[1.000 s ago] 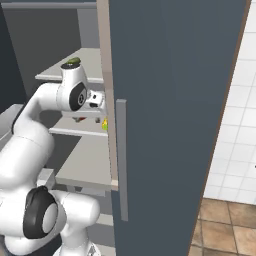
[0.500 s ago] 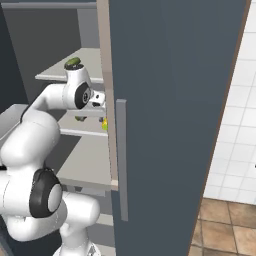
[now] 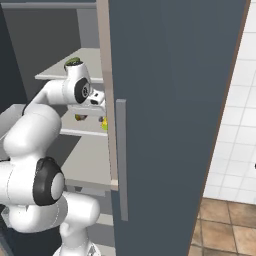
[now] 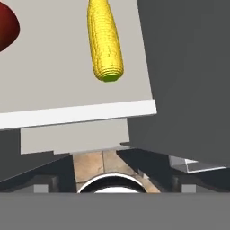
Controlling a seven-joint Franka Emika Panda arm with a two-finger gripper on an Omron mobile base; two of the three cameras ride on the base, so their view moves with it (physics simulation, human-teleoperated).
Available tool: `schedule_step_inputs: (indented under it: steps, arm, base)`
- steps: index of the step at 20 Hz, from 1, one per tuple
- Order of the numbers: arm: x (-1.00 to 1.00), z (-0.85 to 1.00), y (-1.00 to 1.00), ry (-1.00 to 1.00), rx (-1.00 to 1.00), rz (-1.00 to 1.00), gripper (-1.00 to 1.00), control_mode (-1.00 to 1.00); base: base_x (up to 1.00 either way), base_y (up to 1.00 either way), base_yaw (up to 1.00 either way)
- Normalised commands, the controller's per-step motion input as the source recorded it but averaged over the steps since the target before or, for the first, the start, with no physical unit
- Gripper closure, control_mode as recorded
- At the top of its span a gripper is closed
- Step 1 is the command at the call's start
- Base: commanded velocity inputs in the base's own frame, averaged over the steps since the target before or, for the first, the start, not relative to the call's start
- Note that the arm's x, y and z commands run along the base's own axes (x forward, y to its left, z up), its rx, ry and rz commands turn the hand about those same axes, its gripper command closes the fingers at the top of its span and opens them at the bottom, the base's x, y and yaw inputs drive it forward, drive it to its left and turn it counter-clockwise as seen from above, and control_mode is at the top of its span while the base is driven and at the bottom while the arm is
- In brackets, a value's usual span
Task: Take the corn, cucumber, and mango from the freezer and place them in the bowl on the counter.
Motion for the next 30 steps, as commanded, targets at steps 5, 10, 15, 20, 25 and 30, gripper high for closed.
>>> schedule_step_inputs:
  steps: [5,10,15,20,25,30]
  arm:
    - [-0.25,-0.31,0.63,-0.18,-0.14,0.01,-1.0,-1.0]
    - [0.07,0.0,0.11,-0.03,-0.01,0.0,-1.0,-1.0]
    - [0.38,-0.1,0.0,-0.01,0.0,0.0,-1.0,-1.0]
    - [0.18,-0.26,-0.06,-0.03,0.0,0.0,-1.0,-1.0]
    - [0.28,-0.21,-0.04,0.0,-0.02,0.0,-1.0,-1.0]
    - [0.31,-0.16,-0.16,0.0,-0.02,0.0,-1.0,-1.0]
  base:
    - [0.0,0.0,0.0]
    - [0.0,0.0,0.0]
    - [0.0,0.0,0.0]
    - [0.0,0.0,0.0]
    - [0.0,0.0,0.0]
    - [0.0,0.0,0.0]
